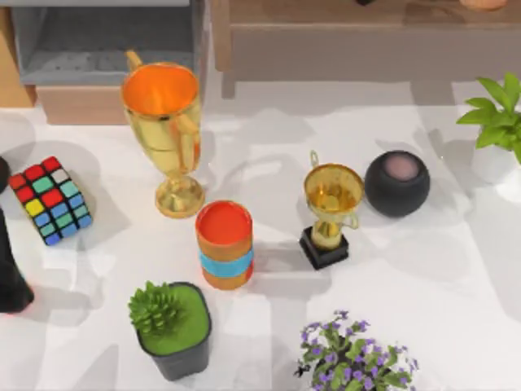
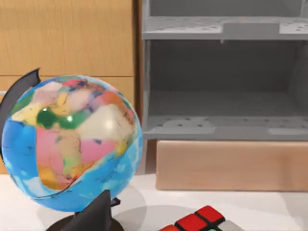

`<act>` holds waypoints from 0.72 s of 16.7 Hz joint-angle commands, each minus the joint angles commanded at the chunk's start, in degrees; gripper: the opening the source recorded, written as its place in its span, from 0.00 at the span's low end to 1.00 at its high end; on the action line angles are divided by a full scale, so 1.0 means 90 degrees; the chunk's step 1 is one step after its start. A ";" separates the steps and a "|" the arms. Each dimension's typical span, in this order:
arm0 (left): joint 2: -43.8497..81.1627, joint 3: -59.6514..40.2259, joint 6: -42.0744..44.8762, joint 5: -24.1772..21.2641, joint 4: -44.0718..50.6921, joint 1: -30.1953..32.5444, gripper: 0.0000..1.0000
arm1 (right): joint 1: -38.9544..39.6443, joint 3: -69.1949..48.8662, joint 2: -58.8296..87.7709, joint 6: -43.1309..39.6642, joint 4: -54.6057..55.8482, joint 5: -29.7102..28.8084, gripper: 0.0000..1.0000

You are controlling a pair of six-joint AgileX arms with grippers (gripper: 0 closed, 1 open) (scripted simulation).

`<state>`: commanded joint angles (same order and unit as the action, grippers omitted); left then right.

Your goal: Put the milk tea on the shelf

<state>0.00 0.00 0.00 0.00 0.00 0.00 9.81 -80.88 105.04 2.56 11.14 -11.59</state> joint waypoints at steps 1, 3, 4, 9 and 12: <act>0.0000 0.0000 0.0000 0.0000 0.0000 0.0000 1.00 | -0.0003 -0.0065 0.0148 0.0005 0.0059 0.0016 0.00; 0.0000 0.0000 0.0000 0.0000 0.0000 0.0000 1.00 | -0.0026 -0.0245 0.0351 0.0030 0.0232 0.0030 0.00; 0.0000 0.0000 0.0000 0.0000 0.0000 0.0000 1.00 | -0.0040 -0.0318 0.0461 0.0031 0.0325 0.0035 0.00; 0.0000 0.0000 0.0000 0.0000 0.0000 0.0000 1.00 | -0.0071 -0.0463 0.0779 0.0007 0.0469 0.0048 0.00; 0.0000 0.0000 0.0000 0.0000 0.0000 0.0000 1.00 | -0.0071 -0.0463 0.0779 0.0007 0.0469 0.0048 0.15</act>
<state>0.00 0.00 0.00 0.00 0.00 0.00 9.18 -85.04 112.06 2.63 15.36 -11.16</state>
